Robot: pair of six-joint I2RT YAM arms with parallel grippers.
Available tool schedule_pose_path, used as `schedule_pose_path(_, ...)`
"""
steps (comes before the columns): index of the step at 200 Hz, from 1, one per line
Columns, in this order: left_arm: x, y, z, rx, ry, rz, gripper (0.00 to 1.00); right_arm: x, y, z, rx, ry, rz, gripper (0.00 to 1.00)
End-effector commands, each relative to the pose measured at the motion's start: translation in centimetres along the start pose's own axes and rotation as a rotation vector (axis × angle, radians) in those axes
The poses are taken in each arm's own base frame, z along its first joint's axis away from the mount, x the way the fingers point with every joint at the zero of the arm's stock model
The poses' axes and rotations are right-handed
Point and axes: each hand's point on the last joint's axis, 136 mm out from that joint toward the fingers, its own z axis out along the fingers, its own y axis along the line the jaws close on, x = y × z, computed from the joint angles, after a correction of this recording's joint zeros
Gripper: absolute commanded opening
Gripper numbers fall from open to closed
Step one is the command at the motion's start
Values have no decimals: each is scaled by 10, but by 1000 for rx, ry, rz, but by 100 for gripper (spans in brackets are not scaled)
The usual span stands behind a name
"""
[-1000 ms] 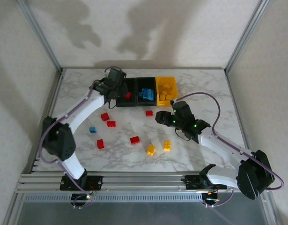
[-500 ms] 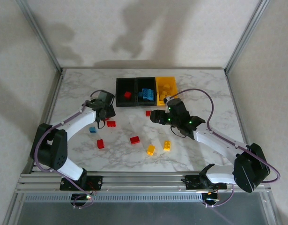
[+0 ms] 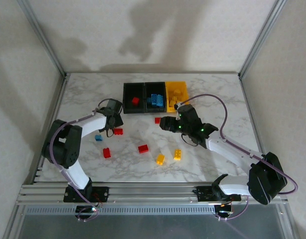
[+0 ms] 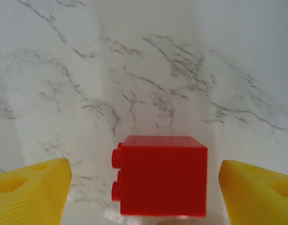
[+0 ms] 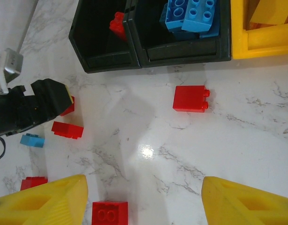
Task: Sort the legos into containers by color
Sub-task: Pick up the lego from the middle-left of the table.
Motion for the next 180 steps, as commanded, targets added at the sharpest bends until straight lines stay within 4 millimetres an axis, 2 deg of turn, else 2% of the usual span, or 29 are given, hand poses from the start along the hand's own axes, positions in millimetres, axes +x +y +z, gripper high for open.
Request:
schedule_pose_path(1, -1, -1, 9, -2, 1, -9, 74, -1, 2, -5, 1, -20, 5, 65)
schedule_pose_path(32, -2, -4, 10, 3, 1, 2, 50, 0, 0, -5, 3, -23, 14, 65)
schedule_pose_path(55, -9, -6, 0, 14, -13, 11, 36, 1, -1, -4, 5, -22, 16, 65)
schedule_pose_path(84, -23, -10, -20, 46, -44, 20, 31, -1, 1, -4, -5, -26, 16, 65)
schedule_pose_path(109, -37, -26, -46, 112, -74, 27, 30, -3, 4, -3, -12, -31, 15, 65)
schedule_pose_path(143, -62, -66, -81, 205, -118, 58, 30, -4, 6, -3, -24, -37, 25, 65)
schedule_pose_path(146, -64, -70, -83, 211, -120, 62, 30, 1, 12, -3, -37, -25, 13, 65)
schedule_pose_path(155, -71, -83, -90, 232, -132, 74, 30, 3, 12, -3, -41, -25, 14, 65)
schedule_pose_path(180, -83, -115, -94, 261, -139, 101, 31, 6, 9, -7, -40, -33, 23, 65)
